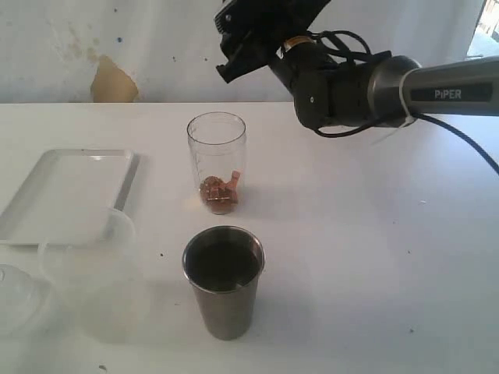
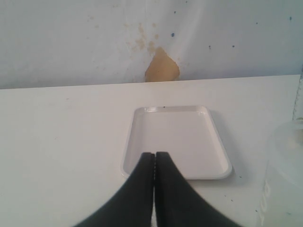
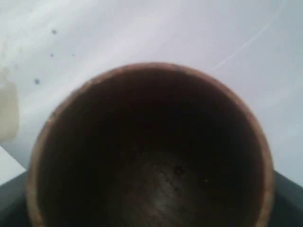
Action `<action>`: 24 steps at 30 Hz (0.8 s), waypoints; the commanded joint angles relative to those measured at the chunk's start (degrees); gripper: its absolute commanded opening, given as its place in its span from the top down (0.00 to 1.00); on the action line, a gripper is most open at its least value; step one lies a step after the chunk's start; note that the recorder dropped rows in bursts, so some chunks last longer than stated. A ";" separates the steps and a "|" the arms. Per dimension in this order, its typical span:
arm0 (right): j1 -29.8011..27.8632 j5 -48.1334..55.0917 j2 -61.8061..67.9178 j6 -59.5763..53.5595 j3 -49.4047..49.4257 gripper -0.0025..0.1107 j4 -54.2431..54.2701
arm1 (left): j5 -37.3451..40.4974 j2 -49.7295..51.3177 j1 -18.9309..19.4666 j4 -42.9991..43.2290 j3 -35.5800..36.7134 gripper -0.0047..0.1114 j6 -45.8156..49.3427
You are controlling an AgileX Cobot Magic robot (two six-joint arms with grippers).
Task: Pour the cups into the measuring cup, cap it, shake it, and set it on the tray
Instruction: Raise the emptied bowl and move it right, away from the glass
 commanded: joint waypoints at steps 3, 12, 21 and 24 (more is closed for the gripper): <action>-0.17 -3.32 -0.93 7.46 0.16 0.98 -17.33 | 0.11 -0.14 -0.13 0.13 0.29 0.95 -0.12; -0.17 -12.32 -0.93 7.46 0.16 0.98 -39.34 | 0.11 -0.14 -0.13 0.13 0.29 0.95 -0.12; -0.17 -12.44 -0.93 7.46 0.16 0.98 -41.70 | 0.11 -0.14 -0.13 0.13 0.29 0.95 -0.12; -0.17 -10.80 -0.93 7.71 0.16 0.98 -36.19 | 0.11 -0.14 -0.13 0.13 0.29 0.95 -0.12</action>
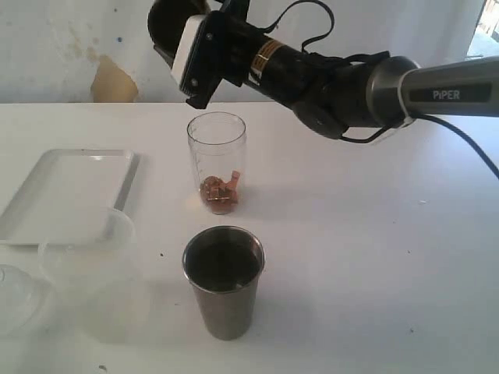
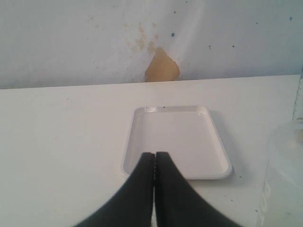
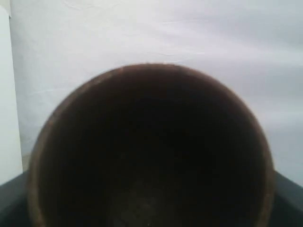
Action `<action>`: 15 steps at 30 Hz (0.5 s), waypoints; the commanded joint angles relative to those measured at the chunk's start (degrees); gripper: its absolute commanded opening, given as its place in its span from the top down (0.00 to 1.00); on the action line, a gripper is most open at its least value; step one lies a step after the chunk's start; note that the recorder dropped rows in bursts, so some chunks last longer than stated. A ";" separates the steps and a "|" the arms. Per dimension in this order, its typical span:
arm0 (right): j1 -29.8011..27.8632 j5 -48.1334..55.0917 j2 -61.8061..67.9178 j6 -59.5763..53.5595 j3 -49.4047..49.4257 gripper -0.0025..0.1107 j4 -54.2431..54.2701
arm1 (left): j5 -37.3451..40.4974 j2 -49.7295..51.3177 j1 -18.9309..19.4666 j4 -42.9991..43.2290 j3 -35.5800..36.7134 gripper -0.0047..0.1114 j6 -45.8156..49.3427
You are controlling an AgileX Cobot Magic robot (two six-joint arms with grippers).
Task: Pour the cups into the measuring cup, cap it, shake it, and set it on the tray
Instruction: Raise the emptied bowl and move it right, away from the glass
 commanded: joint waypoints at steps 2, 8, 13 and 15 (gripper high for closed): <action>-0.17 1.78 -0.93 0.76 0.16 0.98 15.35 | 0.11 -0.14 -0.13 0.13 0.29 0.95 -0.12; -0.17 0.64 -0.93 0.76 0.16 0.98 44.06 | 0.11 -0.14 -0.13 0.13 0.29 0.95 -0.12; -0.17 0.86 -0.38 0.76 0.16 0.98 45.25 | 0.11 -0.14 -0.13 0.13 0.29 0.95 -0.12; -0.17 1.42 0.24 0.76 0.16 0.98 49.81 | 0.11 -0.14 -0.13 0.13 0.29 0.95 -0.12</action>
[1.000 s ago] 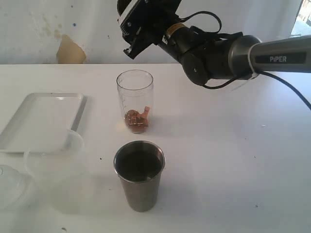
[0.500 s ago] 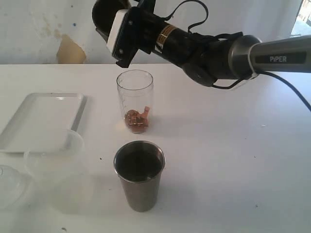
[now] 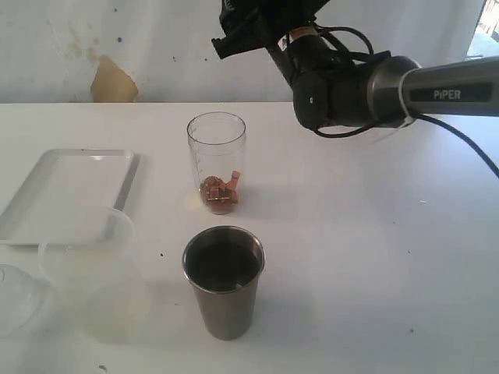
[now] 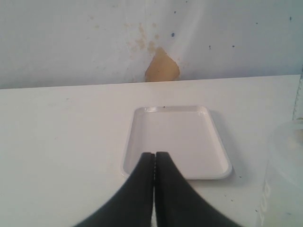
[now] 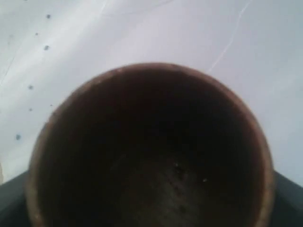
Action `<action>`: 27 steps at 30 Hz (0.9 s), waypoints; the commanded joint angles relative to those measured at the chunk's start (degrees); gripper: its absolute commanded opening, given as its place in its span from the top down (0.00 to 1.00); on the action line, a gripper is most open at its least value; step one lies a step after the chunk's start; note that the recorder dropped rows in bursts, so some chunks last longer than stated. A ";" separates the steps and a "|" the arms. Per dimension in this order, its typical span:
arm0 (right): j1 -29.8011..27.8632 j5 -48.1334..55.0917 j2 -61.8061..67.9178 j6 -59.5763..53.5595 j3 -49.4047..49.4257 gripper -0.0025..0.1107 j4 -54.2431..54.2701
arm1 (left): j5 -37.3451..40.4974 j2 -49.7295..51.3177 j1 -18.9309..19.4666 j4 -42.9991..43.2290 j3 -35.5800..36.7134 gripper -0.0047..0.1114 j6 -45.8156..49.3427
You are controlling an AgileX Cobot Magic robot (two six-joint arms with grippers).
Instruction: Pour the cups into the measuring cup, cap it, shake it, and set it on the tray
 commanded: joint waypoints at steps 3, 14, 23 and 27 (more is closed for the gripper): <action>-0.15 -2.14 2.05 0.33 0.16 0.98 20.86 | 0.11 -0.14 -0.13 0.13 0.29 0.95 -0.12; -3.63 -0.68 4.62 -4.76 7.33 0.98 45.05 | 0.11 -0.14 -0.13 0.13 0.29 0.95 -0.12; -8.85 13.01 7.85 -5.70 8.12 0.98 31.94 | 0.11 -0.14 -0.13 0.13 0.29 0.95 -0.12; -10.91 20.83 8.61 -3.60 8.12 0.98 28.01 | 0.11 -0.14 -0.13 0.13 0.29 0.95 -0.12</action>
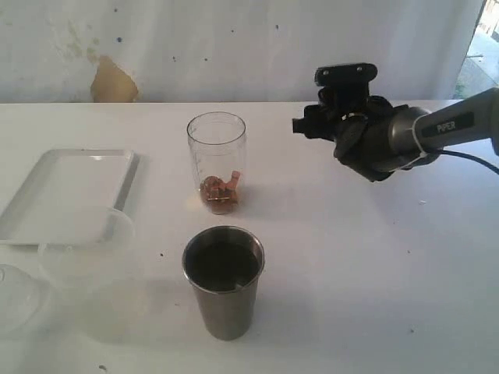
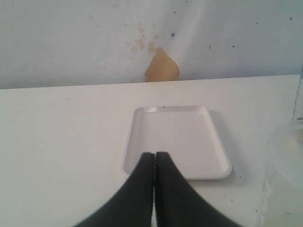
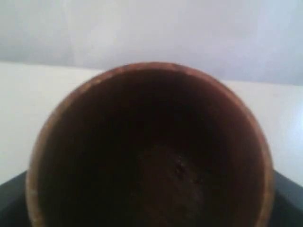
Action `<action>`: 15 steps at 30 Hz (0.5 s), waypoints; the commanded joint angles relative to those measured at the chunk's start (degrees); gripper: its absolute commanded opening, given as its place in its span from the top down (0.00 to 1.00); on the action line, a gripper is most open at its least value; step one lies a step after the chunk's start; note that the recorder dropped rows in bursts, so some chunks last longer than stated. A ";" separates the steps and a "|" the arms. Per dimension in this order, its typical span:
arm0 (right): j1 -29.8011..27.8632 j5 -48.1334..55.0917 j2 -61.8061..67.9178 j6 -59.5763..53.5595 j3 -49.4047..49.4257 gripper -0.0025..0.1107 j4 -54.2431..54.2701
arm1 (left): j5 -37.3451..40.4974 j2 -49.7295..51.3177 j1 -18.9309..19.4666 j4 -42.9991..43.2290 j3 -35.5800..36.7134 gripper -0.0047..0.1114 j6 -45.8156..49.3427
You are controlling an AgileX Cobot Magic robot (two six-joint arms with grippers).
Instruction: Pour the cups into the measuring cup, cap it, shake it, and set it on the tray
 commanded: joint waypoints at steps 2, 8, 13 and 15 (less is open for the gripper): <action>-3.24 5.64 1.47 2.48 0.27 0.98 -8.72 | 0.11 -0.14 -0.13 0.13 0.29 0.95 -0.12; -5.40 1.56 4.42 2.48 0.27 0.98 -15.90 | 0.11 -0.14 -0.13 0.13 0.29 0.95 -0.12; -5.38 2.32 5.05 2.48 0.27 0.98 -16.20 | 0.11 -0.14 -0.13 0.13 0.29 0.95 -0.12; -5.25 2.32 5.05 2.48 0.27 0.98 -16.20 | 0.11 -0.14 -0.13 0.13 0.29 0.95 -0.12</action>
